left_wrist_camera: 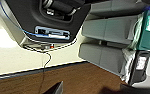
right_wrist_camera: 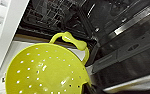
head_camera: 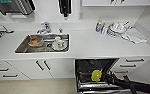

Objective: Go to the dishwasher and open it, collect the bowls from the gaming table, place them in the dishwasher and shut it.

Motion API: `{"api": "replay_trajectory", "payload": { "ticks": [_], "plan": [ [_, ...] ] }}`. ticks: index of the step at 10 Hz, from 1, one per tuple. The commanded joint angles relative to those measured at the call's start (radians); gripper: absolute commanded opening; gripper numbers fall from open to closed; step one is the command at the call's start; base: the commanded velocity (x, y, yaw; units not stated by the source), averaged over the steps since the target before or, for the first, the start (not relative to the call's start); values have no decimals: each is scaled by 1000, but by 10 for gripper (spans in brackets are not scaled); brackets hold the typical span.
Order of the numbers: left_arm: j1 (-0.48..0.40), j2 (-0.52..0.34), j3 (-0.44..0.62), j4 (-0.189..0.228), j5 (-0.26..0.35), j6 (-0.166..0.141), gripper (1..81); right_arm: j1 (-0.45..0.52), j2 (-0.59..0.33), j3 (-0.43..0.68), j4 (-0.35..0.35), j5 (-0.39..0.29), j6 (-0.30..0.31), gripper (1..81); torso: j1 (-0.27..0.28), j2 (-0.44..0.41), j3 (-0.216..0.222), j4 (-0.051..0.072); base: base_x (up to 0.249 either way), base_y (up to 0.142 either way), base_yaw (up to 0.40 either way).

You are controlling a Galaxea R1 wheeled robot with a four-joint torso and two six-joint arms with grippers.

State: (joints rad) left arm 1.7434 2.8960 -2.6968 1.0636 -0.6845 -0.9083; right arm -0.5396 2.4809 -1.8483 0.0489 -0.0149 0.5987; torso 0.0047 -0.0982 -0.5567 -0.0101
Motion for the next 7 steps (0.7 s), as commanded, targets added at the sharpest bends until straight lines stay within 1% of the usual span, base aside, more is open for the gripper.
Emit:
{"api": "replay_trajectory", "payload": {
  "ticks": [1, 3, 4, 5, 6, 7],
  "plan": [
    [63, 3, -26, 45, 39, 9, 811, 153, 0, -14, 22, -27, 13, 10, 0, 0, 0, 0, 0, 0, 0],
    [61, 3, -26, 47, 37, 9, 811, 186, -11, -11, 23, -39, 29, 10, 0, 0, 0, 0, 0, 0, 0],
    [60, 3, -29, 45, 37, 9, 811, 198, -20, 3, 25, -71, 32, 811, 0, 0, 0, 0, 0, 0, 0],
    [58, 3, -26, 44, 37, 8, 811, 216, -43, 22, 29, -99, 55, 811, 0, 0, 0, 0, 0, 0, 0],
    [52, 3, -29, 33, 39, 5, 811, 232, -96, 69, 28, -114, 88, 811, 0, 0, 0, 0, 0, 0, 0],
    [40, 8, -29, 24, 40, -3, 811, 232, -147, 104, 31, -141, 96, 811, 0, 0, 0, 0, 0, 0, 0]
  ]
}}
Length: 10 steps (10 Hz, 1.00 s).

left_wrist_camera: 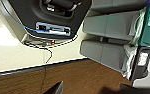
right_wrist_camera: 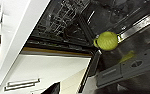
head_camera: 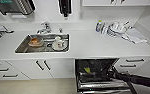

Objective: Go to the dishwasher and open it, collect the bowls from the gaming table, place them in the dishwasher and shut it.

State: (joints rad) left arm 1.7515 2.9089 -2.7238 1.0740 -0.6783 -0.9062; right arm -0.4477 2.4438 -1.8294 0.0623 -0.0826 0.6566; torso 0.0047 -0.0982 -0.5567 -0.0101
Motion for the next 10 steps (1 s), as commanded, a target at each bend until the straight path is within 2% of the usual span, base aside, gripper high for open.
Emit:
{"api": "replay_trajectory", "payload": {
  "ticks": [1, 2, 3, 4, 5, 6, 8, 10],
  "plan": [
    [26, 0, -2, -62, 46, -34, 811, 137, -175, 135, 17, -127, 74, 811, 0, 0, 0, 0, 0, 0, 0],
    [14, 7, -2, -149, 82, -46, 811, 125, -252, 198, 17, -193, 93, 811, 0, 0, 0, 0, 0, 0, 0],
    [-7, 26, 1, -189, 174, -48, 811, 85, -329, 270, 4, -254, 91, 811, 0, 0, 0, 0, 0, 0, 0],
    [-20, 43, 1, -189, 233, -48, 811, 41, -397, 314, 2, -284, 81, 811, 0, 0, 0, 0, 0, 0, 0],
    [-37, 75, -2, -189, 340, -48, 811, -22, -480, 366, -1, -298, 77, 811, 0, 0, 0, 0, 0, 0, 0],
    [-48, 84, 1, -189, 377, -48, 811, -79, -518, 383, -4, -299, 65, 811, 0, 0, 0, 0, 0, 0, 0],
    [-54, 83, -2, -178, 382, -48, 811, -252, -526, 397, -6, -298, 14, 811, 0, 0, 0, 0, 0, 0, 0],
    [-56, 79, 4, -174, 375, -48, 811, -395, -497, 355, -24, -287, -37, 811, 0, 0, 0, 0, 0, 0, 0]
  ]
}}
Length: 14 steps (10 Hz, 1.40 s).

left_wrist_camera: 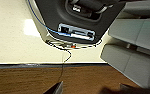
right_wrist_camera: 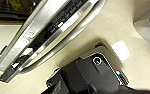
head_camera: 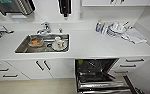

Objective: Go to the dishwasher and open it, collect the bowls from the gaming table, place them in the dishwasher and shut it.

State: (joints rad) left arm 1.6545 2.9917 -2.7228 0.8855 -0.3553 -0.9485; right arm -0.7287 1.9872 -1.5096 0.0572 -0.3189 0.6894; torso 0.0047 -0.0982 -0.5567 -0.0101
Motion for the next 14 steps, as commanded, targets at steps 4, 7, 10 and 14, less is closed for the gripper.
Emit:
{"api": "replay_trajectory", "payload": {
  "ticks": [4, 7, 10, 14],
  "plan": [
    [32, -3, 5, 15, 45, -1, 811, -248, 14, -21, -25, -43, -142, 811, 70, -110, 0, 0, 0, 0, 0],
    [-1, -6, 0, 12, 49, 2, 811, -373, 64, -75, -31, 9, -182, 811, 127, -205, 0, 0, 0, 0, 0],
    [-17, -5, 0, 4, 61, 2, 811, -478, 121, -164, -16, 159, -175, 811, 193, -311, 1, 0, 0, 0, 0],
    [-20, -5, -3, 3, 62, 2, 811, -472, 213, -228, 80, 190, -123, 811, 283, -456, 2, 0, 0, 0, 0]
  ]
}}
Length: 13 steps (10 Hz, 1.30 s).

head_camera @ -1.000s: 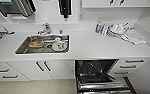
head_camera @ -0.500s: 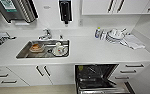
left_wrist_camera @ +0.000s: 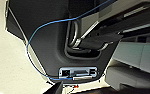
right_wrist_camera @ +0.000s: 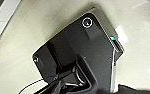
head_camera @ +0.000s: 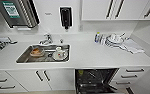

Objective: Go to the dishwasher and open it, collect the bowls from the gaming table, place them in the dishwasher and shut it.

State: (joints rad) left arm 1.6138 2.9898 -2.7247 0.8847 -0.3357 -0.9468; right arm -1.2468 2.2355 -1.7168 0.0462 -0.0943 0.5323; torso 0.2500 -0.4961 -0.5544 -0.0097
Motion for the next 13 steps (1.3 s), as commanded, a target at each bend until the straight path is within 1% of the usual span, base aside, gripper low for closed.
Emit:
{"api": "replay_trajectory", "payload": {
  "ticks": [1, 2, 3, 4, 5, 7, 9, 10, 11, 12, 13],
  "plan": [
    [22, -3, -1, 3, 43, 2, 811, 48, -23, -24, 141, -9, 35, 811, 61, -95, 0, 0, 0, 0, 0],
    [22, -3, -1, 5, 44, 2, 811, 71, -14, -27, 176, 11, 40, 811, 84, -131, 0, 0, 0, 0, 0],
    [22, 0, -1, 13, 44, 5, 811, 100, -14, -24, 216, 5, 58, 811, 106, -166, 0, 0, 0, 0, 0],
    [22, 0, -1, 23, 46, 6, 811, 131, -14, -23, 262, -2, 93, 811, 255, -399, 0, 0, 0, 0, 0],
    [24, 0, -1, 23, 46, 6, 811, 149, -9, -23, 273, -2, 106, 811, 148, -234, 1, 0, 0, 0, 0],
    [25, 0, -1, 22, 47, 5, 811, 184, 17, -41, 290, -9, 144, 811, 196, -314, 1, 0, 0, 0, 0],
    [28, -3, -1, 22, 50, 6, 811, 192, 29, -67, 294, -9, 184, 811, 242, -387, 1, 0, 0, 0, 0],
    [28, -3, -1, 22, 50, 5, 811, 186, 28, -79, 294, -10, 186, 811, 265, -423, 1, 0, 0, 0, 0],
    [28, -1, -1, 20, 50, 5, 811, 183, 25, -95, 297, -32, 186, 811, 288, -460, 2, 0, 0, 0, 0],
    [28, 0, -1, 20, 50, 5, 811, 177, 26, -112, 310, -48, 186, 811, 312, -498, 2, 0, 0, 0, 0],
    [28, 0, -1, 20, 50, 5, 811, 177, 28, -125, 343, -48, 186, 811, 335, -535, 2, 0, 0, 0, 0]
  ]
}}
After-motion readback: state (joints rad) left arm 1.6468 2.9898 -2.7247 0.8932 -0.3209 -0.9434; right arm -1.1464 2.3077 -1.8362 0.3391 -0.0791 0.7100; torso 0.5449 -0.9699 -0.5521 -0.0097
